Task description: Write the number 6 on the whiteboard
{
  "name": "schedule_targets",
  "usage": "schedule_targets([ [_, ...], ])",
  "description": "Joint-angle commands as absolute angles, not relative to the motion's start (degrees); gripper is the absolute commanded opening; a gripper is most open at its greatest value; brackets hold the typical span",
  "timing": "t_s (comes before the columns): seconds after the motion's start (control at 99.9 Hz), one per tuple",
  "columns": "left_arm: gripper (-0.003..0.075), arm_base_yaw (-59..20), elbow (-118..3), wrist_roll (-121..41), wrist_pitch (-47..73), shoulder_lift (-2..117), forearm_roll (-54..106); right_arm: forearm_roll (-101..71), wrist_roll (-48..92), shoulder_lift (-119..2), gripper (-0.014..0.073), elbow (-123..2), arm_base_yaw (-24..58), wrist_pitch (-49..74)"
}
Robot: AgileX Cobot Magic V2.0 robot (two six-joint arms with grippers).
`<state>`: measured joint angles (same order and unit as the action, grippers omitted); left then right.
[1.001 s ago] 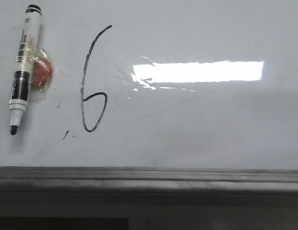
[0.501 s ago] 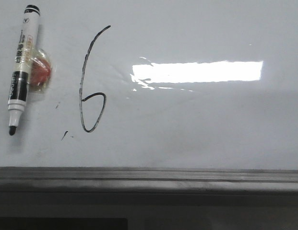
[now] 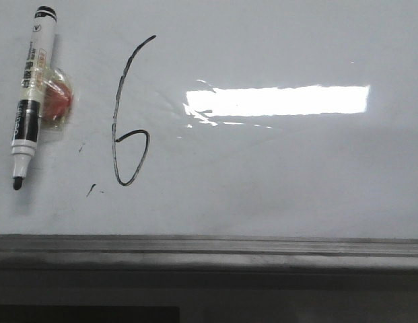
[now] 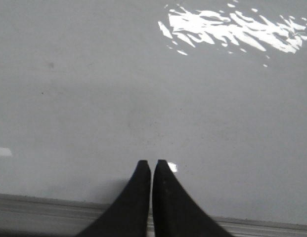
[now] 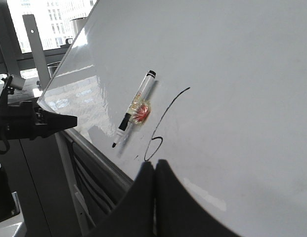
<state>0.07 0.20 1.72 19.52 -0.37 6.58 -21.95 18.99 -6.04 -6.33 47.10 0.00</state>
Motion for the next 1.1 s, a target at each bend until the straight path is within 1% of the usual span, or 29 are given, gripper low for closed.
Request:
schedule_targets([
  [0.0, -0.0019, 0.1, 2.8, 2.0, 17.5, -2.0, 6.7, -21.6, 19.4, -6.5, -0.0064, -7.7, 47.0, -4.5],
  [0.371, -0.0019, 0.1, 2.8, 2.0, 17.5, -2.0, 6.7, -20.8, 20.2, -6.5, -0.0064, -7.7, 46.9, -4.5],
  [0.561, -0.0019, 0.1, 2.8, 2.0, 17.5, -2.0, 6.7, -19.4, 20.4, -6.5, -0.0064, -7.7, 41.6, -5.4],
  [0.701, -0.0019, 0.1, 2.8, 2.0, 17.5, -2.0, 6.7, -18.8, 20.4, -6.5, -0.0064, -7.7, 33.2, -5.4],
  [0.901, -0.0019, 0.1, 2.8, 2.0, 17.5, -2.0, 6.7, -15.9, 19.9, -6.5, -0.0064, -7.6, 15.5, -4.8],
  [0.971, -0.0019, 0.1, 2.8, 2.0, 17.5, -2.0, 6.7, -10.3, 15.0, -6.5, -0.0064, -7.6, 10.4, -4.4],
  [1.011, -0.0019, 0.1, 2.8, 2.0, 17.5, -2.0, 6.7, -5.2, 10.7, -6.5, -0.0064, -7.6, 8.0, -4.4],
  [1.031, -0.0019, 0.1, 2.8, 2.0, 17.5, -2.0, 6.7, -2.0, 6.3, -6.5, -0.0064, -7.6, 6.2, -4.3],
  [1.092, -0.0019, 0.1, 2.8, 2.0, 17.5, -2.0, 6.7, 1.6, 1.9, -6.5, -0.0064, -7.6, 3.6, -4.3],
])
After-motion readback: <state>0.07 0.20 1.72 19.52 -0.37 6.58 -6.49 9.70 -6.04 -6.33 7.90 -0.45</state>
